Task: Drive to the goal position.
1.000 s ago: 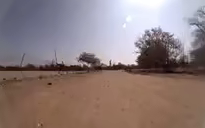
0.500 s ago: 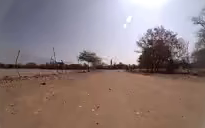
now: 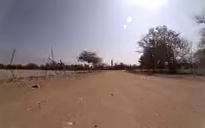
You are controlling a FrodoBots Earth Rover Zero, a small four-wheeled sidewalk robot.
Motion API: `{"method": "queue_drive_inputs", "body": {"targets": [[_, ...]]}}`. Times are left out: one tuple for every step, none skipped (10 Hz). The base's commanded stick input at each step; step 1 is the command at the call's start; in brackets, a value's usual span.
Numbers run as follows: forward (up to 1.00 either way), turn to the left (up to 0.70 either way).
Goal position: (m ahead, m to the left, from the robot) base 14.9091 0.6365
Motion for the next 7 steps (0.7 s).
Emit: {"method": "queue_drive_inputs", "body": {"targets": [[1.0, 0.0], [1.0, 0.0], [1.0, 0.0], [1.0, 0.0], [1.0, 0.0], [1.0, 0.0], [1.0, 0.0]]}}
